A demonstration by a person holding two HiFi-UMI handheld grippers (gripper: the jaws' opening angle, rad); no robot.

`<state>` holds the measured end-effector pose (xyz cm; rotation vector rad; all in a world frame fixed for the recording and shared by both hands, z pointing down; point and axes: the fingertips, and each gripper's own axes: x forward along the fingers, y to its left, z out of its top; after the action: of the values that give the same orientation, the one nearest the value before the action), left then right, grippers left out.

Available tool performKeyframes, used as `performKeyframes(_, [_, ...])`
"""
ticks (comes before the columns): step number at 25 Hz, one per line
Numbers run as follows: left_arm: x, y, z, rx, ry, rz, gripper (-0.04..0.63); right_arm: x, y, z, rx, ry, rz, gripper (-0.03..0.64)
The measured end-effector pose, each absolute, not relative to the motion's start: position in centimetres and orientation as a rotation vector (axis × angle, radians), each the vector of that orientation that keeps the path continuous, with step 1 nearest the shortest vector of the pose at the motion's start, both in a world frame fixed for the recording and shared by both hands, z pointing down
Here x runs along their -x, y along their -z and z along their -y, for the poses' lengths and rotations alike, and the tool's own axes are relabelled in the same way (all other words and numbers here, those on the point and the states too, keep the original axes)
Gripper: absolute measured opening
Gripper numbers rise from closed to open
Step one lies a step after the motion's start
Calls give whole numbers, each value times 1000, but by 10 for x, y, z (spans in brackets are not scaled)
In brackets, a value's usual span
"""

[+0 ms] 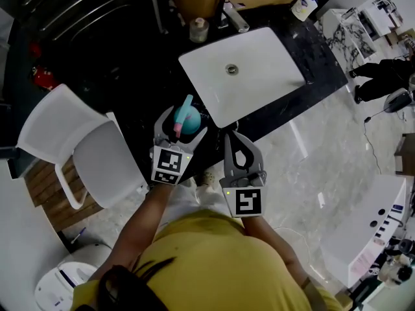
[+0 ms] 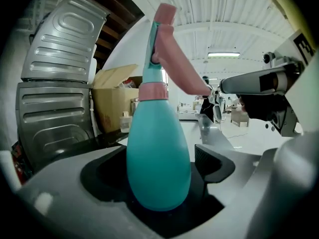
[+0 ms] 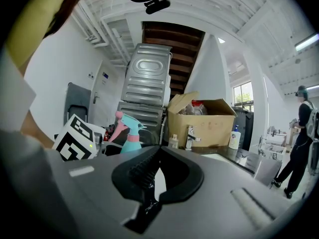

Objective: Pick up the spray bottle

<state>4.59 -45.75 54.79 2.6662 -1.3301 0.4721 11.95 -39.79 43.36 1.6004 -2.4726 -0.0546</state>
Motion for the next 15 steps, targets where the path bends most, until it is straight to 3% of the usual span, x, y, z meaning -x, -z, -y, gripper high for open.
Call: performKeyframes(15, [-54,-544,464,-2708,-492,1269,394,-125,-441,406,-1603,43,2436,2])
